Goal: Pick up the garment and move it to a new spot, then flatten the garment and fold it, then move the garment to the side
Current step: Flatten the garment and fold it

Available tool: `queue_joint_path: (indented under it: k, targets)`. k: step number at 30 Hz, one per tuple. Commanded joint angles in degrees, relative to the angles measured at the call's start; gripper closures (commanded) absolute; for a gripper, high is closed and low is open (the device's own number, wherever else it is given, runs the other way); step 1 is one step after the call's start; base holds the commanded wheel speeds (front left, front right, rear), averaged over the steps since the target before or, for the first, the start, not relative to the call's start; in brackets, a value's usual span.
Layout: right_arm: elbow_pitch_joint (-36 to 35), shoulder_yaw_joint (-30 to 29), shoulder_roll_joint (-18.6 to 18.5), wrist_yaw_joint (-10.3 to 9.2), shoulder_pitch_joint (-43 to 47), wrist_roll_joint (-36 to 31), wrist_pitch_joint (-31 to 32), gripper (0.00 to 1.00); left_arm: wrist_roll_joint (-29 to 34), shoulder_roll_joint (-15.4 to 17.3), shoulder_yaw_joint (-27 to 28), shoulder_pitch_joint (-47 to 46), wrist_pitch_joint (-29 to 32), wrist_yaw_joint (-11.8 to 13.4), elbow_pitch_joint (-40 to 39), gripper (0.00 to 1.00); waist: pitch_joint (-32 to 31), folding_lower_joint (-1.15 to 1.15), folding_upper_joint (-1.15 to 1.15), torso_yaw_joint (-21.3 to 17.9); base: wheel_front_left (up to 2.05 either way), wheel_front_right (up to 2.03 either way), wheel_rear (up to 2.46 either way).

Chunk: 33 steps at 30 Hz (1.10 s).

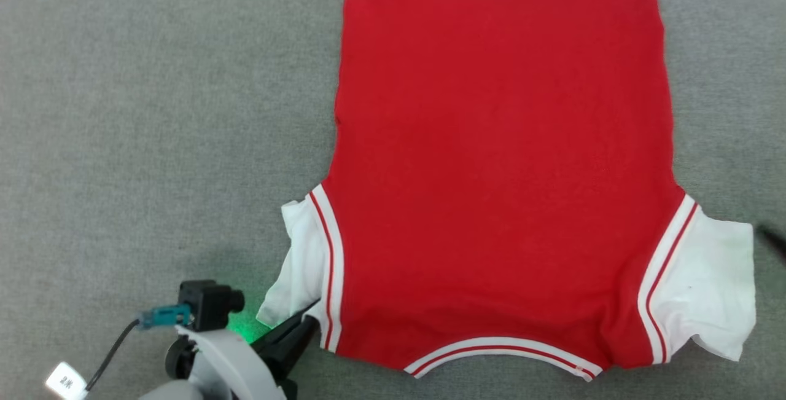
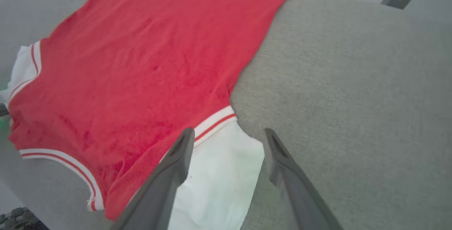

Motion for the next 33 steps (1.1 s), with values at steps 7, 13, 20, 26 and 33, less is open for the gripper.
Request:
queue_joint_path:
  k: [7,13,20,26,33]
  targets:
    - [10.8,-1.1,1.8,-0.02,-24.3,0.2,10.9,0.00,3.0,-4.3,-1.8,-5.4,3.7,0.4,-2.4,1.00,5.4,0.00,0.00,4.9,0.00,0.00,0.00]
    - [29.6,3.1,9.4,-0.04,-50.2,-7.5,23.5,0.00,5.1,-5.8,-2.4,-8.3,4.8,-0.2,-3.2,1.00,9.6,0.00,0.00,9.4,0.00,0.00,0.00]
    - [49.4,3.5,14.3,-0.03,-68.7,-20.3,31.5,0.00,6.7,-8.1,-2.9,-10.5,4.6,-0.9,-3.0,1.00,13.9,0.00,0.00,14.7,0.00,0.00,0.00]
    - [59.4,1.6,14.7,-0.03,-75.5,-28.3,32.4,0.00,7.8,-9.5,-3.1,-12.0,4.0,-1.5,-2.3,1.00,16.9,0.00,0.00,18.0,0.00,0.00,0.00]
    - [65.8,1.3,17.5,0.01,-76.7,-31.5,33.4,0.00,8.2,-9.9,-3.2,-12.5,3.5,-1.9,-0.7,1.00,18.7,0.00,0.00,18.6,0.00,0.00,0.00]
